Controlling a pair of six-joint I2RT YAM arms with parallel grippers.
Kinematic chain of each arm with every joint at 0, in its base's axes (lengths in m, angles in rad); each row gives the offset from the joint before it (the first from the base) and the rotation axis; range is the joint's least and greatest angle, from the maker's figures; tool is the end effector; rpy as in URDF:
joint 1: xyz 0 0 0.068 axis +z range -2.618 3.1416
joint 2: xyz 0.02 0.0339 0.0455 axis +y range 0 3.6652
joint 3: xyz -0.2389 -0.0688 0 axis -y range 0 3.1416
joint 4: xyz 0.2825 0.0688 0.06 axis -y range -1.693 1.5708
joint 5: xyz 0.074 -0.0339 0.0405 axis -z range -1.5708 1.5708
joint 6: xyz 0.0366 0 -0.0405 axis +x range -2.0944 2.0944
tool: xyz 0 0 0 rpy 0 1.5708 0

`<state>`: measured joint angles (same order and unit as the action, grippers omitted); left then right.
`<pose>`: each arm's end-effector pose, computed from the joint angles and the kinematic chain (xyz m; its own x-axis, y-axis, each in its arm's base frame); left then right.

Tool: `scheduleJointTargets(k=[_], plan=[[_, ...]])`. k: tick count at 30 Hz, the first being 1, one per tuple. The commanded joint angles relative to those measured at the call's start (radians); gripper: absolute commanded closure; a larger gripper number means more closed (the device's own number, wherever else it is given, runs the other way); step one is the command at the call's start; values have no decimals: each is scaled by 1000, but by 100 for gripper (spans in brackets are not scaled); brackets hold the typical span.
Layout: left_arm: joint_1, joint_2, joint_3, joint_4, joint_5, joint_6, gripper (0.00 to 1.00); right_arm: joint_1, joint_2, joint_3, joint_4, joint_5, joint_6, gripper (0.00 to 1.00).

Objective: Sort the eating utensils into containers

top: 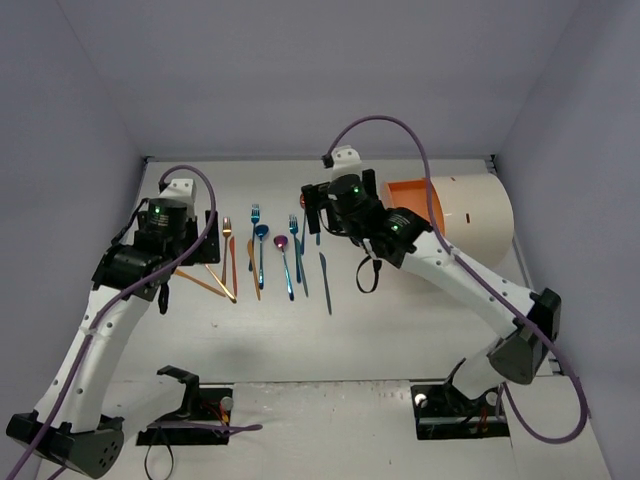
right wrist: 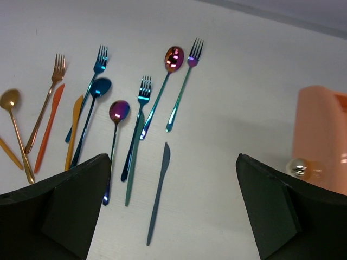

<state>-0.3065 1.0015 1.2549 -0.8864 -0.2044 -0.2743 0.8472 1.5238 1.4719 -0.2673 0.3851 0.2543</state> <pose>0.2294 -0.0648 0.3787 -0.5807 -0.0944 -0.8086 -0.0186 0.9945 -0.1028 0.2728 0.2880 0.3635 -0.3164 -0.0060 -0.9486 -0.3914 0.9117 0.1248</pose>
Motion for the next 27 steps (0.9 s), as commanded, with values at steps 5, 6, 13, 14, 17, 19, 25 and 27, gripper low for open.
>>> scheduleJointTargets(k=[5,6,13,14,17,19,25,27], plan=[[0,-56,8,24,-26,-14,7,42,103,-158,30,17,282,21],[0,-58,7,24,-26,-13,7,42,110,-175,30,16,308,24],[0,-69,-3,24,-21,-8,7,65,172,-276,45,-43,418,38],[0,-71,-5,24,-20,-8,7,66,179,-289,51,-57,432,39],[0,-74,-11,23,-10,-8,7,71,201,-326,72,-92,465,42],[0,-75,-13,22,-10,-6,7,76,223,-336,76,-101,477,44],[0,-76,-12,19,-3,-3,7,79,266,-343,90,-111,485,49],[0,-76,-12,17,1,-3,7,78,283,-340,91,-105,493,53]])
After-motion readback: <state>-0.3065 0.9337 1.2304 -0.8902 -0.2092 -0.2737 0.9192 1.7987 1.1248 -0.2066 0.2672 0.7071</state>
